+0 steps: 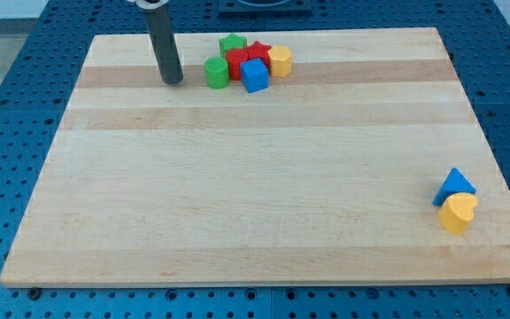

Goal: Push green star into red circle

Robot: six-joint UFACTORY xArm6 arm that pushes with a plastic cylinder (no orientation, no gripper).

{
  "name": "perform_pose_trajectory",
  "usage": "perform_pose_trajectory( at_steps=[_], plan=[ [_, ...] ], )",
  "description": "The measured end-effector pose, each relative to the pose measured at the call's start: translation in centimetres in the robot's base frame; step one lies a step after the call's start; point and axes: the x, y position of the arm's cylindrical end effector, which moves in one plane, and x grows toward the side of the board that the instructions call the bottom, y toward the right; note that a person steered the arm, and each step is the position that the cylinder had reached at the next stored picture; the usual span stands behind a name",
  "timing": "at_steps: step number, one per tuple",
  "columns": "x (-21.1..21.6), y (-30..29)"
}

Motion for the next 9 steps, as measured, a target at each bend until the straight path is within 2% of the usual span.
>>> perform_pose_trajectory(
  at_steps=[1, 3, 4, 6, 7, 9],
  plan=[
    [-3.5, 0.5],
    [-3.8, 0.5],
    [-8.0, 0.5],
    [-10.9, 0.9],
    [-10.9, 5.6],
    [-10.7, 11.4]
  ],
)
